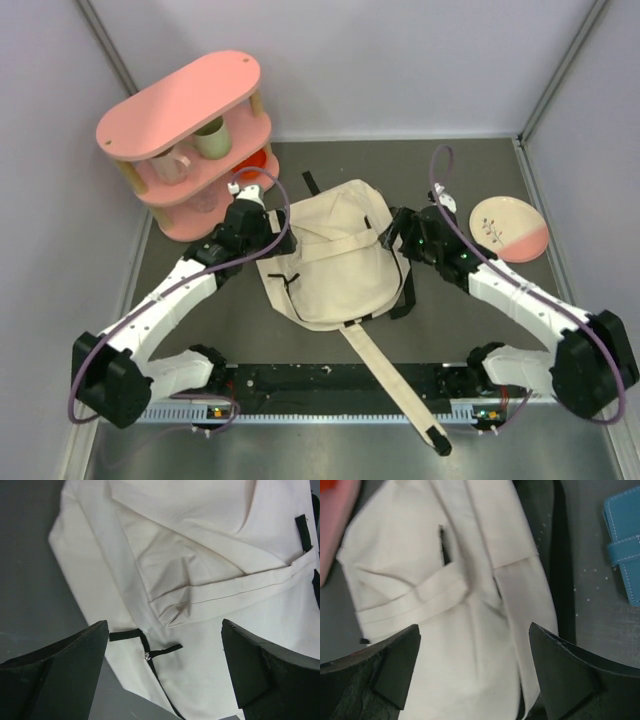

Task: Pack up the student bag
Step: Unzip the student bag at the center of the board, then pick up the personal item from the center of the board.

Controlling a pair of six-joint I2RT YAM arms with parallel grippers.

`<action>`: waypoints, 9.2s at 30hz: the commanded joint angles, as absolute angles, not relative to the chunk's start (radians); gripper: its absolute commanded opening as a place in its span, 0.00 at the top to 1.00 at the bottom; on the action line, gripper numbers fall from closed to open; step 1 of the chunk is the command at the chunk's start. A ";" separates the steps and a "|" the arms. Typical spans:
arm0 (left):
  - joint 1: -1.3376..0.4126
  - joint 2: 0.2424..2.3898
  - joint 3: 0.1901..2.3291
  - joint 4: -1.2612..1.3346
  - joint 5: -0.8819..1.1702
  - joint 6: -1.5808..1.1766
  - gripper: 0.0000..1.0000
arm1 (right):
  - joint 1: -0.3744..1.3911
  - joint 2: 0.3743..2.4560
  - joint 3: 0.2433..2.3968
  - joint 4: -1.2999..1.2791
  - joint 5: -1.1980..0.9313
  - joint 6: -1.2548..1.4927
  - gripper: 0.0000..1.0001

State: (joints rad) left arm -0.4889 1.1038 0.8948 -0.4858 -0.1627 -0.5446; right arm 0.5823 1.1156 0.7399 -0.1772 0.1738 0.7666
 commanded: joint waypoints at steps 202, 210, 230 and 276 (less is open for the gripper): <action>-0.503 1.035 0.940 -0.508 -0.068 -0.425 0.01 | 0.150 1.129 0.804 -0.293 -0.113 0.657 0.11; -0.503 1.008 0.877 -0.471 -0.005 -0.433 0.01 | -0.107 1.238 0.765 -0.327 -0.081 0.649 0.05; -0.503 1.057 0.884 -0.443 0.072 -0.437 0.01 | -0.130 1.589 0.825 -0.126 -0.294 0.460 0.20; -0.503 1.100 0.868 -0.433 0.107 -0.451 0.02 | 0.117 1.669 0.899 -0.204 -0.222 0.385 0.70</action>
